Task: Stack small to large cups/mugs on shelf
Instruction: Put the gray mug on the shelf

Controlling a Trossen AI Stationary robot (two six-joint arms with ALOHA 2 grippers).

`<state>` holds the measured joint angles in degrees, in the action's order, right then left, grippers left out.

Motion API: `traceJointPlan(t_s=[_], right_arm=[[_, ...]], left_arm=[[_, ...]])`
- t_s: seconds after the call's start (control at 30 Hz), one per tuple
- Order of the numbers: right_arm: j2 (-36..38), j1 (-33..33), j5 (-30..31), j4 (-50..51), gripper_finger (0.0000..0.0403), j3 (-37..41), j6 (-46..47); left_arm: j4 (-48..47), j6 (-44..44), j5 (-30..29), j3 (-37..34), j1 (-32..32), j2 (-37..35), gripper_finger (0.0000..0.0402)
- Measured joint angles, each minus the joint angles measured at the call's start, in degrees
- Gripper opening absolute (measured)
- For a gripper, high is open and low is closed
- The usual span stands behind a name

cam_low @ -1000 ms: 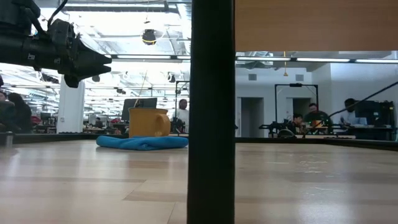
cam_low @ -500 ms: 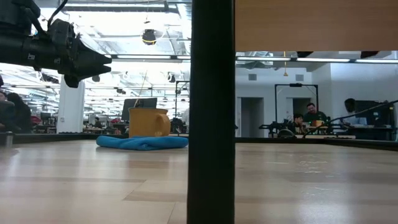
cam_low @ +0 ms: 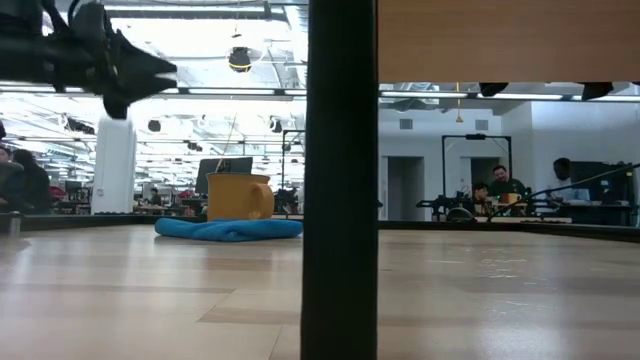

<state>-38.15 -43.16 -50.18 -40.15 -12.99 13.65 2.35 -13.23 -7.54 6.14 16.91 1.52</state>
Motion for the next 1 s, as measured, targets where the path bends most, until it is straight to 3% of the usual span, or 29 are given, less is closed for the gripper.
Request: traceJointPlan(t_s=[0.23,0.37,0.47,0.67,1.0], right_arm=[[0.0,0.0,2.5,0.0,0.0187,0.0,0.0],[0.0,0.0,2.5,0.0,0.0187,0.0,0.0],[-0.1,0.0,3.0,0.0,0.0185,0.0,0.0],[-0.1,0.0,4.2,0.1,0.0186,0.0,0.0],[-0.1,0.0,4.2,0.1,0.0185,0.0,0.1]], left_arm=[[-10.9,2.5,3.8,10.0,-0.3,0.0,0.0148],[-14.7,-0.8,7.4,14.9,-1.1,1.6,0.0133],[-14.7,-1.3,11.6,17.3,-1.8,4.7,0.0124],[-18.5,1.0,14.8,22.1,-2.9,13.2,0.0115],[-38.3,2.0,15.9,33.6,-5.2,24.7,0.0114]])
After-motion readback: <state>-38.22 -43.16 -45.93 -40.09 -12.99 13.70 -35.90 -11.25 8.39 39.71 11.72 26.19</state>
